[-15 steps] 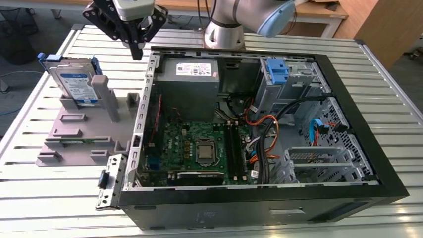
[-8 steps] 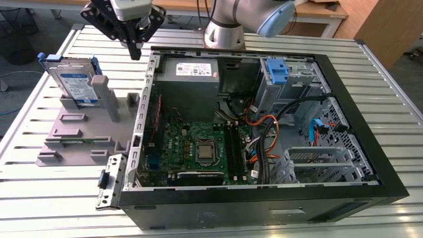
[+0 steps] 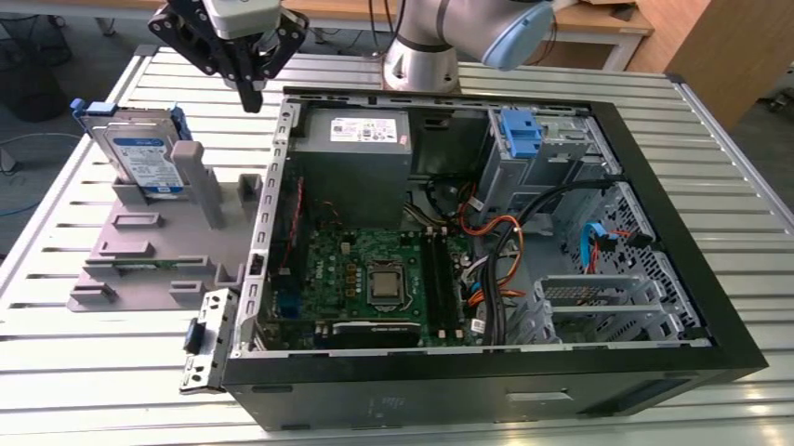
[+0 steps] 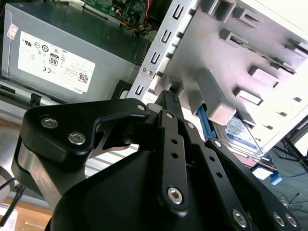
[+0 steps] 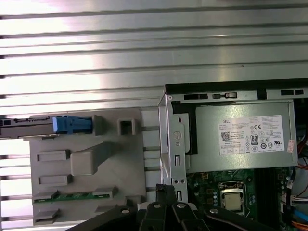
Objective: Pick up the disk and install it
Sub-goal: 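Reach for the disk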
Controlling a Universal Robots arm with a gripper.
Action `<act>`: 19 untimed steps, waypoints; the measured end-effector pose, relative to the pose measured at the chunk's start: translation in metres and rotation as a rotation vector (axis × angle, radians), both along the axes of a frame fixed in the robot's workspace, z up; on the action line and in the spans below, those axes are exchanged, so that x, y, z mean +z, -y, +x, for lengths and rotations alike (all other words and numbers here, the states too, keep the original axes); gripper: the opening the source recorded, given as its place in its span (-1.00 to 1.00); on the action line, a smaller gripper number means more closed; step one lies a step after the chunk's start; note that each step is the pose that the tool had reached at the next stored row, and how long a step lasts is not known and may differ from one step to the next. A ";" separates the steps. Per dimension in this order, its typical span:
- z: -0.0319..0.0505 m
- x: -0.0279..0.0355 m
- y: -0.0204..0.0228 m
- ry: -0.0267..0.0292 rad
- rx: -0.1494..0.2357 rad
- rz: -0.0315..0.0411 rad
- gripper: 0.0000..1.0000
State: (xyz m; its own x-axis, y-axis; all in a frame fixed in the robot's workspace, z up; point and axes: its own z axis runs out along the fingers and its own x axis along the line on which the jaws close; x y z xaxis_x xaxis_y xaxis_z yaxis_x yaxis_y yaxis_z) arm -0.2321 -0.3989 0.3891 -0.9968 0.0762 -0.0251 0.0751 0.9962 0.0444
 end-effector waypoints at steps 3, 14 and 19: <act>-0.0008 0.0000 0.0000 0.0000 0.000 0.0000 -0.79; -0.0037 0.0000 0.0000 0.0000 0.000 0.0000 -0.79; -0.0041 0.0000 0.0000 0.0000 0.000 0.0000 -0.79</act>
State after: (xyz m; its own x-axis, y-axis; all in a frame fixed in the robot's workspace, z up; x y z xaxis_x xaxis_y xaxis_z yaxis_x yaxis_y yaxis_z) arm -0.2362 -0.3989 0.3891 -0.9968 0.0762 -0.0251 0.0750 0.9962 0.0444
